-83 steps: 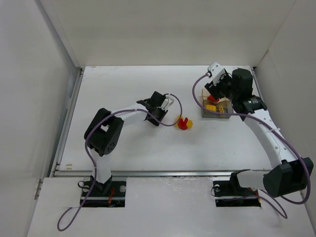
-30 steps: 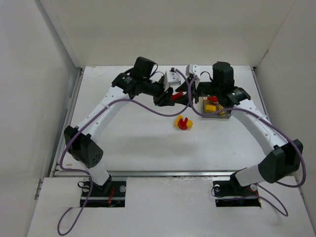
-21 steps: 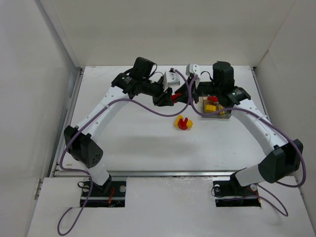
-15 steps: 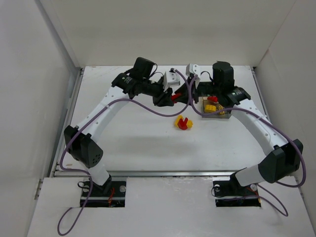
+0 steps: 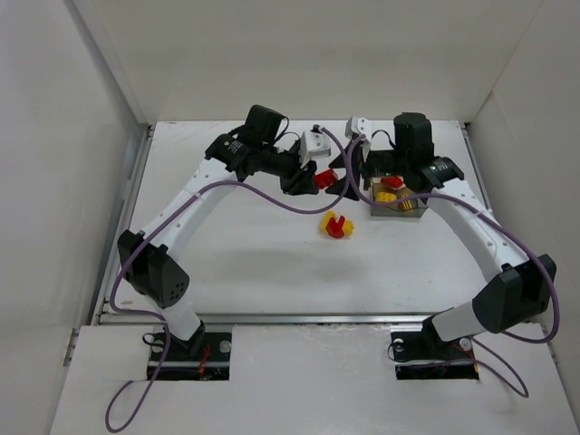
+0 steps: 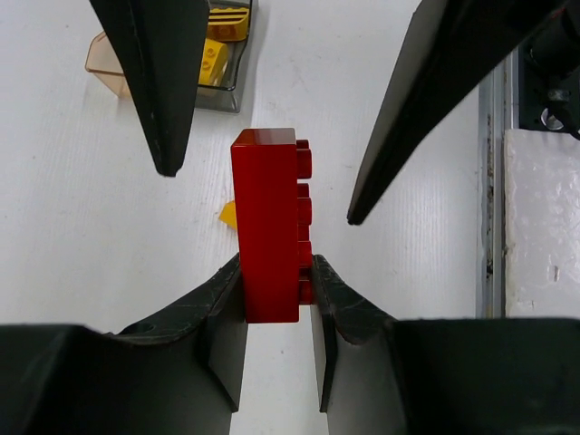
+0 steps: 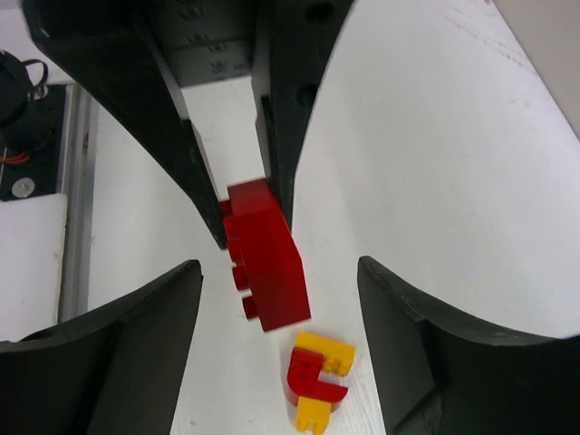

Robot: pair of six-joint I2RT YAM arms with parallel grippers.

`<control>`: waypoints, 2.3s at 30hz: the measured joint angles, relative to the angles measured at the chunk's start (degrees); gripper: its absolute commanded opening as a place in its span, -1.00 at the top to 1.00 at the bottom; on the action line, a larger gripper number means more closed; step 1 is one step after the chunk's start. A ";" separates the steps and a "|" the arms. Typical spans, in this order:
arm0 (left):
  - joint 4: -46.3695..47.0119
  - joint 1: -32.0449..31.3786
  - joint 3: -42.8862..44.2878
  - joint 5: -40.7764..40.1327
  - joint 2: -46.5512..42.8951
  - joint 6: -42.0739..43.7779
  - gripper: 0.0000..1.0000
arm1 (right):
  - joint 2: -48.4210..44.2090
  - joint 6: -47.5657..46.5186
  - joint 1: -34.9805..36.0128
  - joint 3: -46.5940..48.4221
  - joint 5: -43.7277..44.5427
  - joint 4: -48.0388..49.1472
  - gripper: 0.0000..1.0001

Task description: Sort the legos into containers by color

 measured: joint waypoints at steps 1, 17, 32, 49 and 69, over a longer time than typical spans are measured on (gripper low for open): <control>0.02 0.02 0.00 -0.13 0.00 -0.13 1.00 | 0.24 -0.33 -0.20 0.00 0.13 -0.44 -0.47; 0.15 0.44 0.02 0.17 0.00 -0.35 1.00 | 0.52 -1.70 -0.74 0.15 -2.03 -0.28 1.00; 3.04 -0.15 -0.39 -10.78 0.11 -6.01 -1.00 | 0.61 5.16 -5.95 -0.46 11.39 1.57 1.00; 13.20 3.61 -4.02 -35.87 0.15 -25.62 -1.00 | 10.27 25.20 -23.71 -1.99 36.28 -2.10 1.00; 12.72 1.33 -11.63 -39.71 0.15 -18.51 -1.00 | 25.31 32.48 -20.98 9.55 39.52 -6.01 -0.26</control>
